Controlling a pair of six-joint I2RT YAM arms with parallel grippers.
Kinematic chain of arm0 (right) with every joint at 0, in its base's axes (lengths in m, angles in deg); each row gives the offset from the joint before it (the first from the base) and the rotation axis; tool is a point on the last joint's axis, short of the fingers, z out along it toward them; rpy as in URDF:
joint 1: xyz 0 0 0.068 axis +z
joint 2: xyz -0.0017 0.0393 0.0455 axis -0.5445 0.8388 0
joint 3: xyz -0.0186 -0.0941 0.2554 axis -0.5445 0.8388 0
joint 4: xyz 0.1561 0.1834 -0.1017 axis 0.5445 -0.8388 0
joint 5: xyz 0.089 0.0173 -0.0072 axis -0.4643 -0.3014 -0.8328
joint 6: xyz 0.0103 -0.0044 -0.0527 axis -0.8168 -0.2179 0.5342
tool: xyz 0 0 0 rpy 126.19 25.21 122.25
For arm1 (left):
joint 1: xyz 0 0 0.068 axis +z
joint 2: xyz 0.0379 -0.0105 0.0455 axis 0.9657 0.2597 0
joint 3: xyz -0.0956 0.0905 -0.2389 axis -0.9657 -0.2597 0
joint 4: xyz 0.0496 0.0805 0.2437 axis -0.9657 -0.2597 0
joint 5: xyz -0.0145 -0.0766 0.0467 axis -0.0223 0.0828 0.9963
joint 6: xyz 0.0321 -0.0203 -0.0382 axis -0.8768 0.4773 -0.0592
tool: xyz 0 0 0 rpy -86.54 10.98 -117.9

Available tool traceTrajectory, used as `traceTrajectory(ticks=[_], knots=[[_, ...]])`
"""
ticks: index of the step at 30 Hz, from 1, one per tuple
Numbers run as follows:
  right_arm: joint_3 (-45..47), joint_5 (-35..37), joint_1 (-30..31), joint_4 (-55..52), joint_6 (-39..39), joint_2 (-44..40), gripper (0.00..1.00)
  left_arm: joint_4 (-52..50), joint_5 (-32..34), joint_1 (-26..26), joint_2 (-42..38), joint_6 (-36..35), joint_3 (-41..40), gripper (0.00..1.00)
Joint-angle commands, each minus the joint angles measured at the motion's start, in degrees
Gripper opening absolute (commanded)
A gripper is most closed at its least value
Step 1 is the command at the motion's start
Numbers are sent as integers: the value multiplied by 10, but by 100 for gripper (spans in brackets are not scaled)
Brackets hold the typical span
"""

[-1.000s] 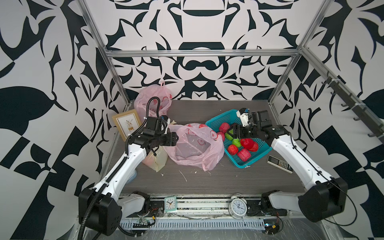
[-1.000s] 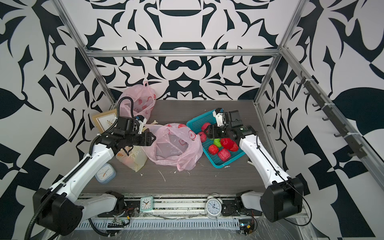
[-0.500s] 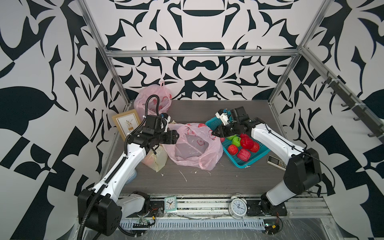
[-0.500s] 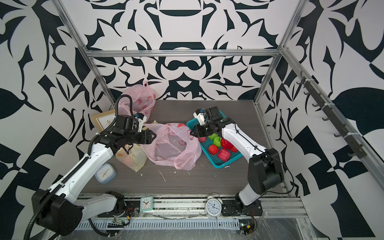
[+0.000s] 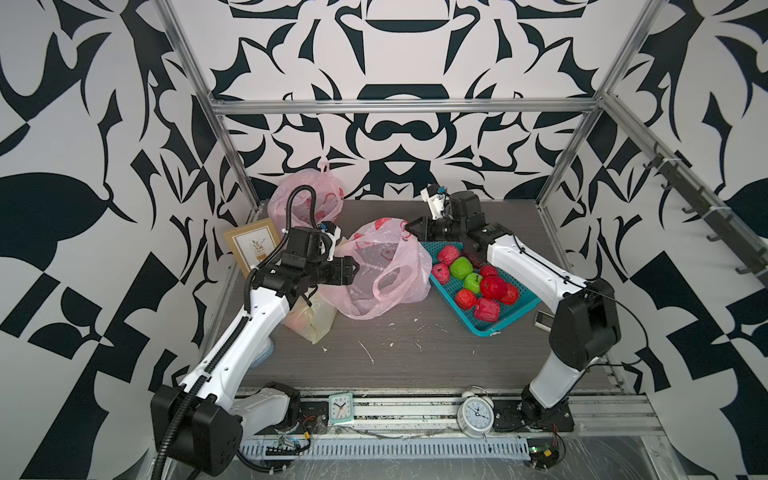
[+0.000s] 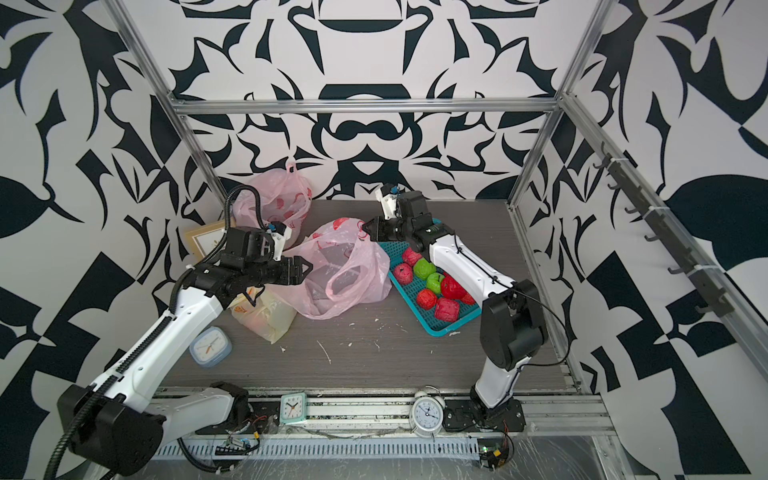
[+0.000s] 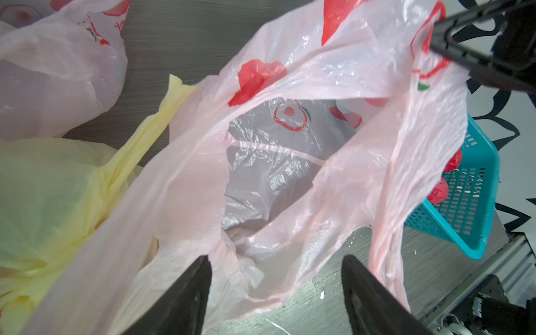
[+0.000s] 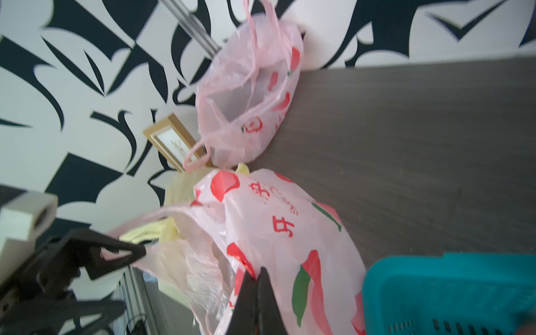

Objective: Untie the knot of a plastic bag & take out the apple
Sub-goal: Adjust the plastic bag at the center of the board.

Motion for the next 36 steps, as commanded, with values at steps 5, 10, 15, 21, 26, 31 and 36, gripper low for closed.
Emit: traceTrajectory(ticks=[5, 10, 15, 21, 26, 31, 36], knots=[[-90, 98, -6, 188, -79, 51, 0, -10, -3, 2, -21, -1, 16, 75], [-145, 154, -10, 186, -83, 115, 0, -9, 1, 2, -24, -2, 9, 75], [-225, 154, -10, 65, -65, 203, 0, -11, 2, 2, -27, -4, 6, 75], [-257, 174, -9, 20, -17, 262, 0, -14, 1, 2, -29, -3, 12, 75], [-334, 193, -9, -57, 46, 297, 0, -30, 45, 2, -42, -5, 12, 75], [-333, 215, -9, -73, 96, 268, 15, -18, 137, 2, -95, 6, -19, 75], [-342, 226, -9, -113, 148, 236, 34, 32, 187, 2, -188, 20, -52, 81]])
